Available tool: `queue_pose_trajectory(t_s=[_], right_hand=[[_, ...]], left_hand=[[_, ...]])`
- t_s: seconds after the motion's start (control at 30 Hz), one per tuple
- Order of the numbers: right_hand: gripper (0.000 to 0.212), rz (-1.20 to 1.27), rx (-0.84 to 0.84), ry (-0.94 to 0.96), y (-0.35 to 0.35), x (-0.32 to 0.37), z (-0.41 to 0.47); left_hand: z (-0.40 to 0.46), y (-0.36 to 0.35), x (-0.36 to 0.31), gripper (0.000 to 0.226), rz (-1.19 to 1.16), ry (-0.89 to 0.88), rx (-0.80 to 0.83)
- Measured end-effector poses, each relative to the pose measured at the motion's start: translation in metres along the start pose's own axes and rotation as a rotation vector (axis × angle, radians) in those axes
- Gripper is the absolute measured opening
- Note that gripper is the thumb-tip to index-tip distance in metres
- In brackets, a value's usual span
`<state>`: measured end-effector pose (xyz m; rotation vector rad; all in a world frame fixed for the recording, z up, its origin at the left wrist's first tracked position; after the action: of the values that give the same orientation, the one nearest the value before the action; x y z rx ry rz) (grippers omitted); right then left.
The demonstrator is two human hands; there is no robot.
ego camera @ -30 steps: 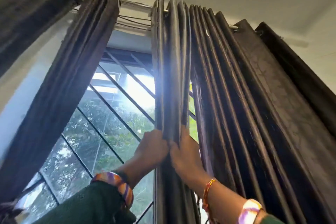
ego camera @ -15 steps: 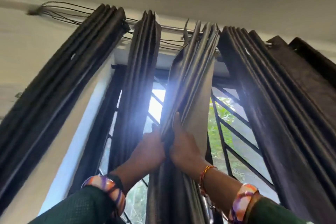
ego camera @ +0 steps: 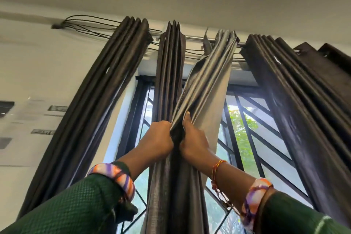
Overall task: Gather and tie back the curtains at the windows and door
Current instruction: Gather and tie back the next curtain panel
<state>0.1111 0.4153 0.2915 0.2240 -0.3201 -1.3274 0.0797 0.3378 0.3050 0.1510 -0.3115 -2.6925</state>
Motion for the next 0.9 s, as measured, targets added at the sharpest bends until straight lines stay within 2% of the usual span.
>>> queue_pose_trajectory(t_s=[0.17, 0.3, 0.43, 0.7, 0.83, 0.9], right_hand=[[0.076, 0.027, 0.025, 0.016, -0.02, 0.025, 0.003], [0.078, 0.048, 0.022, 0.046, -0.043, 0.039, 0.005], [0.07, 0.089, -0.021, 0.042, -0.052, 0.032, 0.006], [0.058, 0.194, -0.007, -0.036, -0.02, -0.044, -0.035], [0.061, 0.172, 0.015, -0.067, 0.004, -0.098, -0.056], [0.074, 0.094, 0.022, -0.058, 0.021, -0.124, -0.066]], left_hand=[[-0.008, 0.024, 0.023, 0.008, 0.047, 0.035, -0.017], [-0.019, 0.038, 0.044, 0.015, 0.085, 0.08, -0.021], [-0.024, 0.035, 0.045, 0.009, 0.058, 0.093, -0.013], [-0.038, -0.045, -0.014, 0.016, -0.034, 0.067, 0.088], [-0.043, -0.094, -0.062, 0.024, 0.025, 0.067, 0.11], [-0.041, -0.124, -0.074, 0.022, -0.02, 0.106, 0.111]])
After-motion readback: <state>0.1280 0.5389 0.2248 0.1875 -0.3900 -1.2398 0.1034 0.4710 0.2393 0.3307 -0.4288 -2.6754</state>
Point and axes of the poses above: each hand's wrist, its own z-axis towards the middle knuckle, its own y-axis out of the back of the hand, x = y × z, the point moved 10 cm from there along z, towards the middle knuckle, and after that the axes turned 1 degree about y, right-handed, at the moved point
